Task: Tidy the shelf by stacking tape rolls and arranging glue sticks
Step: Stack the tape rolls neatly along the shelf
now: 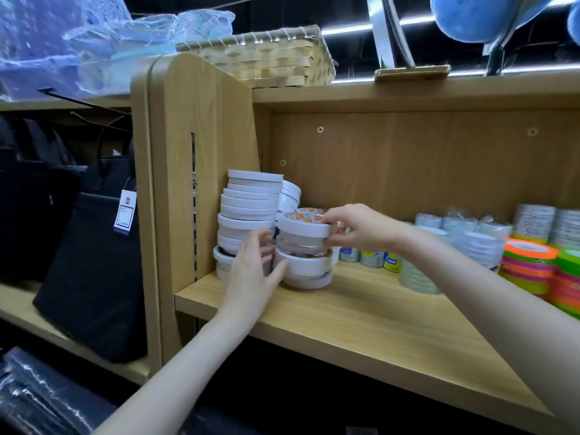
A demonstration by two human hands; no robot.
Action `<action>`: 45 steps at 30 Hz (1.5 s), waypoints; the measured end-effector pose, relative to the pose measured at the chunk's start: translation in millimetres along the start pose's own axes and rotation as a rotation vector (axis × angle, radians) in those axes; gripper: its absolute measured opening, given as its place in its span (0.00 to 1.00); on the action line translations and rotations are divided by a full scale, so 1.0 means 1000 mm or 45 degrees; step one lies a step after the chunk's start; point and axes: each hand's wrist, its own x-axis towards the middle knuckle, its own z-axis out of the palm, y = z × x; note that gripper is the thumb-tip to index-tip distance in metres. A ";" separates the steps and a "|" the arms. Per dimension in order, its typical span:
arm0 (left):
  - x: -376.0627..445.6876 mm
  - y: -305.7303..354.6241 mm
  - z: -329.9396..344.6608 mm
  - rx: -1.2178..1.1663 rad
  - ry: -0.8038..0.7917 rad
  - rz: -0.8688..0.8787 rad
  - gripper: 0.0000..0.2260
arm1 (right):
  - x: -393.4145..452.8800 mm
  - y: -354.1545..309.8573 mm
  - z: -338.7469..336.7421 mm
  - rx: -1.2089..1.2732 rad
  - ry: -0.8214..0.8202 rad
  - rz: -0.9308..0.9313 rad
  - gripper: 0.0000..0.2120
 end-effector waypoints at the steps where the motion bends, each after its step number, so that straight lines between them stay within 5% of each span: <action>1: -0.001 0.001 0.000 0.021 -0.007 0.008 0.19 | -0.003 0.002 -0.005 0.010 0.053 0.012 0.10; 6: -0.001 0.000 0.000 0.288 -0.172 0.198 0.15 | -0.054 0.018 -0.037 -0.008 0.153 0.066 0.04; 14: -0.003 0.007 -0.001 0.163 -0.120 0.049 0.09 | -0.109 0.024 -0.005 -0.108 -0.472 0.138 0.07; 21: -0.004 0.010 0.003 0.062 0.011 -0.074 0.11 | -0.041 -0.003 -0.030 0.033 -0.074 0.003 0.12; 31: -0.004 0.007 0.005 0.091 -0.024 -0.094 0.23 | 0.003 -0.009 0.008 0.090 -0.258 0.031 0.09; 39: -0.005 0.007 0.004 0.346 -0.094 0.048 0.15 | -0.021 0.012 -0.028 0.190 0.120 0.139 0.02; 45: -0.002 0.009 0.003 0.415 -0.199 0.071 0.11 | -0.086 0.016 -0.041 0.041 -0.246 0.164 0.05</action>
